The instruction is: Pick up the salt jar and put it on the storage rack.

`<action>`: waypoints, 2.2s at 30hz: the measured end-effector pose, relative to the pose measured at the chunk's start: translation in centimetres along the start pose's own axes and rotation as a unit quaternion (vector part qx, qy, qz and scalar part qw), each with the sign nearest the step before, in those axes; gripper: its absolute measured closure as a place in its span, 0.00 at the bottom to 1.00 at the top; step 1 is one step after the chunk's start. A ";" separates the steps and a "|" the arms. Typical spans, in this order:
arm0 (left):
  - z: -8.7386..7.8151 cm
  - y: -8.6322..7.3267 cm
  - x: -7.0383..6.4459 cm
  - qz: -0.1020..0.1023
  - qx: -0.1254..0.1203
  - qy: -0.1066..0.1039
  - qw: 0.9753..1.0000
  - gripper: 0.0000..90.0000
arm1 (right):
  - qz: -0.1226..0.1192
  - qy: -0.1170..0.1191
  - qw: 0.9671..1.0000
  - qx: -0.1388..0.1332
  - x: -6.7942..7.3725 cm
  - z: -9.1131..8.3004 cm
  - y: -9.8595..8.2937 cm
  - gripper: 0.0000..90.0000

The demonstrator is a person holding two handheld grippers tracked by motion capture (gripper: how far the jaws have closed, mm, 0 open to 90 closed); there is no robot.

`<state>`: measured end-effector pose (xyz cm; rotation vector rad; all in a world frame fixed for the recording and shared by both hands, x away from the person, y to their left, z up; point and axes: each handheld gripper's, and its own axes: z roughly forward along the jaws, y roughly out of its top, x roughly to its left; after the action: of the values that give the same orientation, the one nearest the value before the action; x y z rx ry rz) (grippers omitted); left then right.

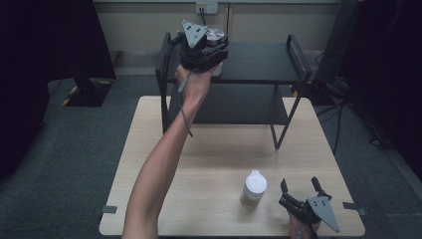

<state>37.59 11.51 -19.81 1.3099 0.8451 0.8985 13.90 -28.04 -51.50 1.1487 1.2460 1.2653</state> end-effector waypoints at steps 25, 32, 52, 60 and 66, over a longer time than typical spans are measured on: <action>-8.7 -4.4 0.9 -0.009 -0.025 -0.008 1.000 0.00 | -0.002 -0.003 1.000 0.001 0.2 0.0 0.0 0.00; -12.0 -6.7 0.6 -0.006 -0.042 -0.003 0.999 0.00 | -0.002 -0.002 1.000 0.001 0.2 -0.1 0.0 0.00; -19.8 -15.6 -0.3 -0.017 -0.044 0.032 0.998 0.00 | -0.002 -0.002 1.000 0.001 0.2 -0.1 0.0 0.00; -21.2 -20.8 -0.5 -0.023 -0.025 0.056 0.998 0.00 | -0.002 -0.001 1.000 0.001 0.1 -0.1 0.0 0.00; -22.1 -23.8 -1.2 -0.017 -0.007 0.079 0.997 0.00 | -0.002 -0.001 1.000 0.000 0.1 -0.1 0.0 0.00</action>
<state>18.73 18.69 -45.28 1.2208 0.9792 0.9885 13.83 -27.92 -51.48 1.1475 1.2466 1.2599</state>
